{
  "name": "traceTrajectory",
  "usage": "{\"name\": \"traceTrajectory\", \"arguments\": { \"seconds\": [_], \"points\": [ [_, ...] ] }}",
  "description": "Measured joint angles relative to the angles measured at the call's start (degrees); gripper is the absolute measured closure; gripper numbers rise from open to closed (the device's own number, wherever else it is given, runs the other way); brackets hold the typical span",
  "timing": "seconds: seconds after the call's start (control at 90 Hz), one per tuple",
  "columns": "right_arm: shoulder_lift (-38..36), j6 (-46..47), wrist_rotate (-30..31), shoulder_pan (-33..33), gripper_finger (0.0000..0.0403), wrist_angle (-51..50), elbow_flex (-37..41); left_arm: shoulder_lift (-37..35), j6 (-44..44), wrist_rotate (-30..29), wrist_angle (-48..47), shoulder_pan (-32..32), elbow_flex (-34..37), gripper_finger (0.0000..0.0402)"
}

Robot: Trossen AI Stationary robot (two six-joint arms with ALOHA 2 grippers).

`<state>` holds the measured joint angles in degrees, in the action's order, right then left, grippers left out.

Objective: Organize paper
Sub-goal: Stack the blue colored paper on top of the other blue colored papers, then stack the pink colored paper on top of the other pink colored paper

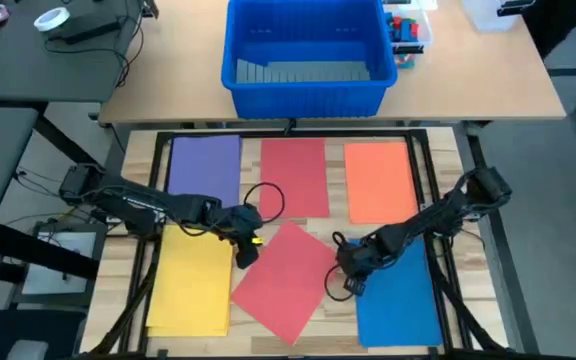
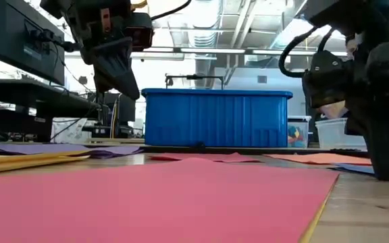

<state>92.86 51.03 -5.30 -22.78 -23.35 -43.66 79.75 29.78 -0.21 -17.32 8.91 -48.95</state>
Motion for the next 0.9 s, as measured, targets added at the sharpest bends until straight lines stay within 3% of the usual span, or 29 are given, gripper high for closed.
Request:
{"name": "traceTrajectory", "arguments": {
  "seconds": [0.433, 0.633, 0.9],
  "points": [
    [0.2, 0.3, 0.0, 0.9, 0.0403, -0.7, -6.4, 0.0, 0.4, 0.0, 0.1, 0.0, 0.0, 0.0402],
    [0.2, 12.0, 1.8, 0.7, 0.0399, 1.1, -7.6, 0.0, 2.4, 0.0, 1.8, 0.2, 0.0, 0.0402],
    [0.2, 18.8, 4.2, 7.4, 0.03, -2.7, -7.6, 3.4, 4.7, 0.0, 6.3, 1.7, 2.5, 0.0402]
  ]
}}
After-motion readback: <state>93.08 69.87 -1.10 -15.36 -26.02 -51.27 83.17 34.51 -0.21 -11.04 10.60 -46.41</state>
